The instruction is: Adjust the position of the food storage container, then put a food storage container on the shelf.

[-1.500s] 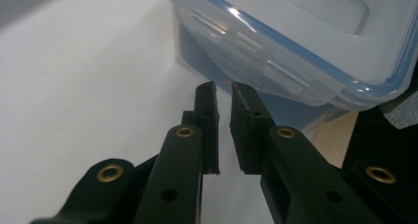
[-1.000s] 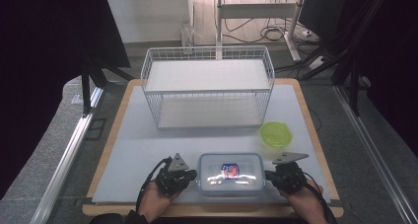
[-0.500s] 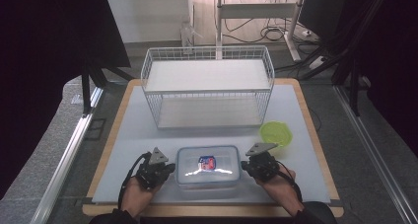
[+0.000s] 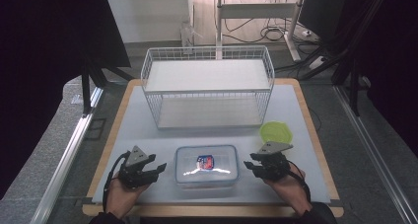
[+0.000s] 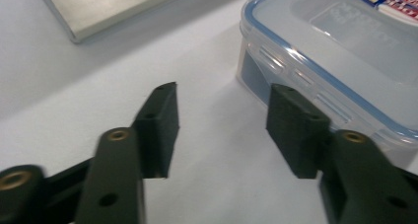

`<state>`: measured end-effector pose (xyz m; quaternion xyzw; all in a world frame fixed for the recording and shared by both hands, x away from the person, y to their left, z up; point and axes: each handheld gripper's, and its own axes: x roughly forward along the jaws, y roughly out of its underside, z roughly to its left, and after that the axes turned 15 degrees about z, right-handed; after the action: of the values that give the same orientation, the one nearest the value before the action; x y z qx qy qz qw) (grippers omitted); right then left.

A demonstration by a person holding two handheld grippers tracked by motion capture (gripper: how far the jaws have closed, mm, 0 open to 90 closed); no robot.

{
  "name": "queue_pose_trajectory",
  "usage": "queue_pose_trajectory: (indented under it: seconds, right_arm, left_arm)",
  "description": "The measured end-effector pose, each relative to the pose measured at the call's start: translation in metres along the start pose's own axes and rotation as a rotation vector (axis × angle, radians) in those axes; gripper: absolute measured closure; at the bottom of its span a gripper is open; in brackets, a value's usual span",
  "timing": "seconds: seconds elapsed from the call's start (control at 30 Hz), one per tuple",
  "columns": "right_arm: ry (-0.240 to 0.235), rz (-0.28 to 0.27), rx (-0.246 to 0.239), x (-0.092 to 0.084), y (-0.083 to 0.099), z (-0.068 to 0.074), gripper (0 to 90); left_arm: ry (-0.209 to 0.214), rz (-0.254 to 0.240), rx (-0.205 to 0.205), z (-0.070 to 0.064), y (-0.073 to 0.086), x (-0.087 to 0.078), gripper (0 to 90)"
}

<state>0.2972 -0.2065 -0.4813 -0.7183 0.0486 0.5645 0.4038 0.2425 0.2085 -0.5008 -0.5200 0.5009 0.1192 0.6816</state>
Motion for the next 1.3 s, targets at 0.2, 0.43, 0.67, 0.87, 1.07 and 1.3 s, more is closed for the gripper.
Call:
queue_pose_trajectory:
  seconds: [0.2,0.43,0.67,0.87,1.07,1.3]
  right_arm:
    - [-0.061,-0.039,0.036,-0.007,0.008,-0.006,30.8]
    - [-0.143,-0.067,0.030,-0.004,0.012,-0.010,12.9]
    - [-0.139,-0.058,-0.011,0.000,0.009,-0.006,7.3]
    - [-0.153,-0.053,-0.019,0.001,0.006,-0.004,6.1]
    - [-0.169,-0.053,0.002,0.001,-0.001,-0.001,3.9]
    - [-0.220,-0.053,0.062,0.003,-0.010,0.000,1.3]
  left_arm:
    - [0.013,0.010,0.029,-0.003,0.007,0.001,22.0]
    - [0.026,-0.001,0.059,-0.006,0.008,0.001,5.8]
    - [0.044,-0.041,0.072,-0.004,0.008,0.006,2.3]
    - [0.066,-0.049,0.057,-0.004,0.005,0.003,2.5]
    - [0.127,-0.046,0.069,-0.011,-0.005,0.002,2.9]
    - [0.239,-0.030,0.071,-0.016,-0.020,0.011,0.6]
